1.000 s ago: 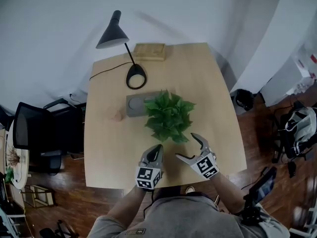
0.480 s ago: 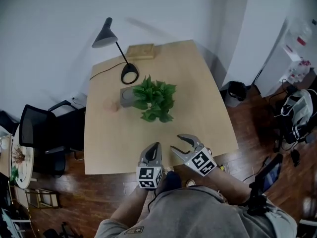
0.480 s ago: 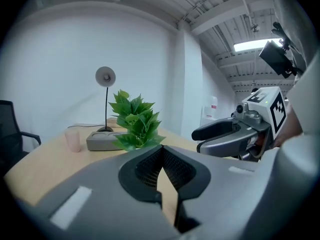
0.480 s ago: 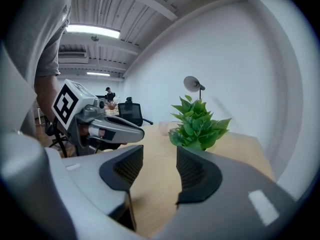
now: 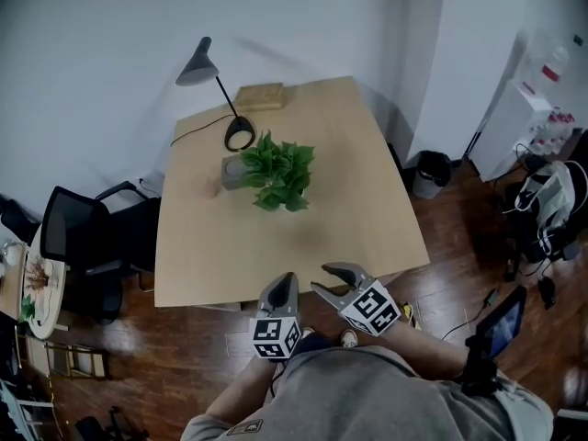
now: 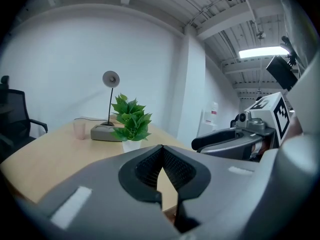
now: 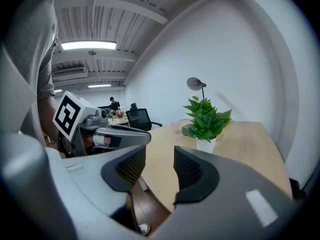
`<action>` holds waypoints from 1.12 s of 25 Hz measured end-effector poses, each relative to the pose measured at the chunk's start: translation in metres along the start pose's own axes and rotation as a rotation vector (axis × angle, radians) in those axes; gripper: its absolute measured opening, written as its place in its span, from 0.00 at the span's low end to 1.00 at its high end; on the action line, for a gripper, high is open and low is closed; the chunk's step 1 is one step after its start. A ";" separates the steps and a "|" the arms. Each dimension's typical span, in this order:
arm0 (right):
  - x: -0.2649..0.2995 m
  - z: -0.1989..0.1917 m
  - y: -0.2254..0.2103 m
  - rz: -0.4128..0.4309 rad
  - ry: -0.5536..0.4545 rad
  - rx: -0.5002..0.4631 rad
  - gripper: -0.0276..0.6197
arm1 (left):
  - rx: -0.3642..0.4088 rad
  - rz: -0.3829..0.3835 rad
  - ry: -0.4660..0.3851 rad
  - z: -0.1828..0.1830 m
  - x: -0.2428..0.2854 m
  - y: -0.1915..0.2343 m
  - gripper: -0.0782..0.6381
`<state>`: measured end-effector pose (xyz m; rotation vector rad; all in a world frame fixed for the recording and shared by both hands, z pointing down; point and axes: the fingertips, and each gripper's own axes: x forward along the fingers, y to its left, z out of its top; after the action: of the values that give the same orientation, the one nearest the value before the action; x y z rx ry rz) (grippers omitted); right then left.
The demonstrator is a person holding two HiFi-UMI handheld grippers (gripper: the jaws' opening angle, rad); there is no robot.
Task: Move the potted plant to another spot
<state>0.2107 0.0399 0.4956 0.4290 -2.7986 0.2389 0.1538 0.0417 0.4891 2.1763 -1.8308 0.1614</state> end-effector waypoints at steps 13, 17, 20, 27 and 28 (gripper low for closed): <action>-0.009 0.010 0.016 -0.067 0.004 0.052 0.16 | 0.016 -0.085 0.002 0.018 -0.008 -0.019 0.10; -0.013 0.004 0.020 -0.087 0.006 0.079 0.07 | 0.020 -0.089 0.012 0.013 -0.014 -0.018 0.10; -0.014 -0.001 0.022 -0.101 0.019 0.101 0.05 | 0.010 -0.091 0.016 0.010 -0.018 -0.016 0.10; -0.011 0.000 0.032 -0.115 0.032 0.100 0.05 | -0.007 -0.095 0.014 0.009 -0.031 -0.010 0.10; -0.011 0.001 0.032 -0.118 0.030 0.101 0.05 | -0.006 -0.097 0.012 0.010 -0.032 -0.009 0.10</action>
<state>0.2105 0.0730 0.4872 0.6069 -2.7289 0.3580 0.1561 0.0699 0.4696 2.2496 -1.7128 0.1471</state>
